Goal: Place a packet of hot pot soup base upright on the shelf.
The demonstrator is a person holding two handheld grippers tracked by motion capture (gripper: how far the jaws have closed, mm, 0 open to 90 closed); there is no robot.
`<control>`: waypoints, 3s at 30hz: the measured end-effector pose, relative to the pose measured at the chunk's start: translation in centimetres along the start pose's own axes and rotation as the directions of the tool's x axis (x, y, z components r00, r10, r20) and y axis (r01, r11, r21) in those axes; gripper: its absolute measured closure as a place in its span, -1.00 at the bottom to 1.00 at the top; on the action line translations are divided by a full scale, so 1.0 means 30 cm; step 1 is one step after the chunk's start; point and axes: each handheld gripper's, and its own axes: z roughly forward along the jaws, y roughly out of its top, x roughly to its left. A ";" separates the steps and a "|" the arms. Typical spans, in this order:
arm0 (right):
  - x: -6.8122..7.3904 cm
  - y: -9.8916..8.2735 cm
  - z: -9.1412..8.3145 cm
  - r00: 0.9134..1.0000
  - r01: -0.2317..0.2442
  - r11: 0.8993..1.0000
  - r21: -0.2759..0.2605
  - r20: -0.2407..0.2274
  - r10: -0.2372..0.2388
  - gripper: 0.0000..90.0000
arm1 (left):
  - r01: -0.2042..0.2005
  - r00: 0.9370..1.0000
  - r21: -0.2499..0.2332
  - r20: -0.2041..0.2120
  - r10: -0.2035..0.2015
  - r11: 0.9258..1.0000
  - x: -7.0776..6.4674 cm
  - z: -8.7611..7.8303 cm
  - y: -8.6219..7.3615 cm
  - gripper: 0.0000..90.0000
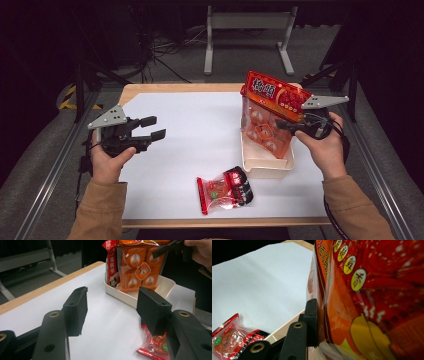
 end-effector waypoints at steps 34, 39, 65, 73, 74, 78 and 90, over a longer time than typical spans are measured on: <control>-0.013 -0.115 0.076 1.000 -0.021 0.999 0.047 -0.016 0.022 0.51 | -0.008 1.000 0.055 0.016 0.007 0.998 -0.002 0.051 -0.007 -0.15; -0.023 -0.111 0.062 0.999 -0.054 0.999 0.004 -0.005 0.054 0.24 | -0.013 1.000 0.069 0.022 0.012 0.998 -0.001 0.058 -0.010 -0.18; -0.076 -0.179 -0.144 0.992 -0.092 0.986 -0.141 0.077 0.103 -0.31 | -0.053 0.993 0.156 0.112 0.036 0.986 -0.036 0.186 0.004 -0.29; -0.090 -0.227 -0.191 0.991 -0.084 0.984 -0.158 0.090 0.099 -0.30 | -0.064 0.989 0.191 0.144 0.037 0.979 -0.063 0.231 -0.006 -0.31; -0.090 -0.234 -0.193 0.991 -0.088 0.983 -0.159 0.088 0.103 -0.30 | -0.067 0.988 0.197 0.148 0.037 0.978 -0.066 0.236 -0.007 -0.31; -0.092 -0.250 -0.194 0.991 -0.086 0.983 -0.161 0.091 0.102 -0.30 | -0.076 0.986 0.215 0.164 0.041 0.974 -0.082 0.259 -0.011 -0.33; -0.089 -0.287 -0.184 0.991 -0.055 0.987 -0.154 0.115 0.073 -0.30 | -0.109 0.979 0.241 0.195 0.061 0.965 -0.136 0.343 -0.019 -0.35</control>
